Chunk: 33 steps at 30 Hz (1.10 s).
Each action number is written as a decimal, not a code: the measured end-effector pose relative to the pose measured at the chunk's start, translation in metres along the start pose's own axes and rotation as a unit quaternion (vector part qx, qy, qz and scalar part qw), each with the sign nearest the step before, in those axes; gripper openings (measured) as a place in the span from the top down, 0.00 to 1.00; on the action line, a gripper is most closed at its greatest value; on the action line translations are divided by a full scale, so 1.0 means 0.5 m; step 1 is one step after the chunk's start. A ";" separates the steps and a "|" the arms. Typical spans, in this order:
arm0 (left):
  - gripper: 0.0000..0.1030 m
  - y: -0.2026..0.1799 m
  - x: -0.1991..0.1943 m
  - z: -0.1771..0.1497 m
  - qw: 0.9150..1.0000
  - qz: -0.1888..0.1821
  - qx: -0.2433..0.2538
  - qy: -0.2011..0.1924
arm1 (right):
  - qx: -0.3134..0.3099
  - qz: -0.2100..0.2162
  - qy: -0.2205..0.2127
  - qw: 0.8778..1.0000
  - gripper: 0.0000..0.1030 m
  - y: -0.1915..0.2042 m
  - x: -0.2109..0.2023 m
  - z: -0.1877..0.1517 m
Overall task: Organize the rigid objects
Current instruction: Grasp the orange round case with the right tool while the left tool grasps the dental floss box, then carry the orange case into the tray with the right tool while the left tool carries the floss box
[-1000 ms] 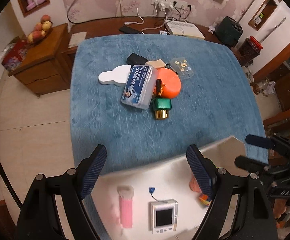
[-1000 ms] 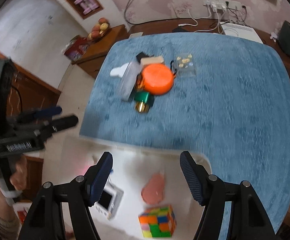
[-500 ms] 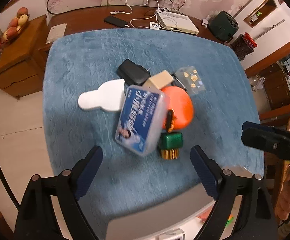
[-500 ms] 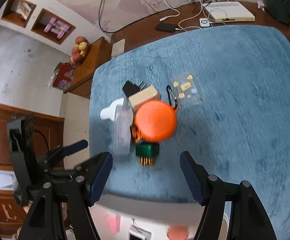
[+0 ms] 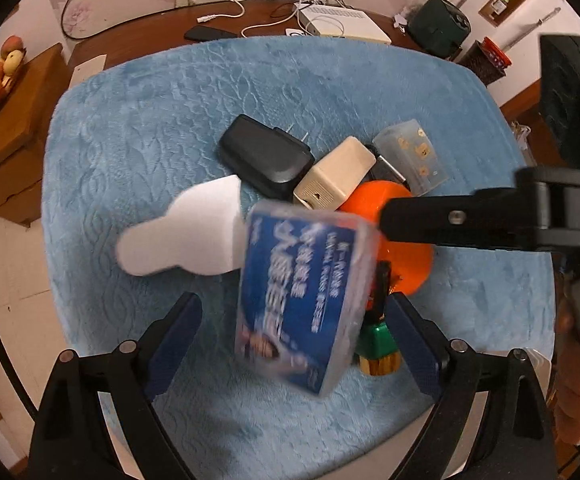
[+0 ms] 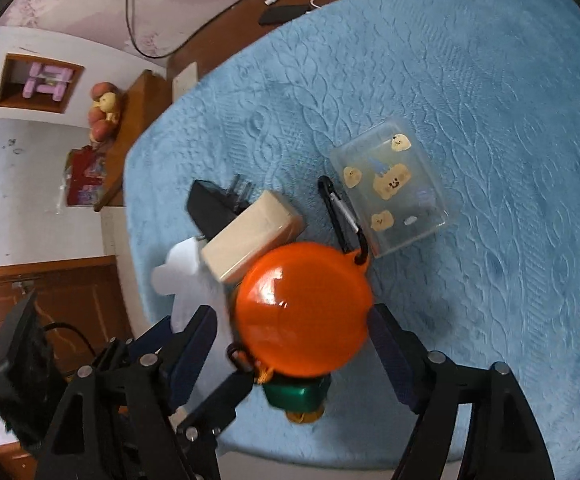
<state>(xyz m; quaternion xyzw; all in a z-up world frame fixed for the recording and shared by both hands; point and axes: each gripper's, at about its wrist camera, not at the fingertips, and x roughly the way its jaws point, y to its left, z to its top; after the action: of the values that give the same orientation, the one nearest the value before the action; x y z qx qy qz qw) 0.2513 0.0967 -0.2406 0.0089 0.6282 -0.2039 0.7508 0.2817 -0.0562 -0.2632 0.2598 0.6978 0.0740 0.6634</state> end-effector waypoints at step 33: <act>0.35 -0.049 0.032 -0.018 0.999 0.033 0.013 0.009 | 0.015 -0.123 0.012 0.992 0.21 -0.081 0.014 -0.029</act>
<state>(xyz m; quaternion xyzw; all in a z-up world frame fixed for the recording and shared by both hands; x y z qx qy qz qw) 0.2369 0.0722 -0.2517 0.0415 0.6312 -0.1869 0.7516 0.2571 -0.0839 -0.2859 0.1805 0.7332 -0.0156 0.6555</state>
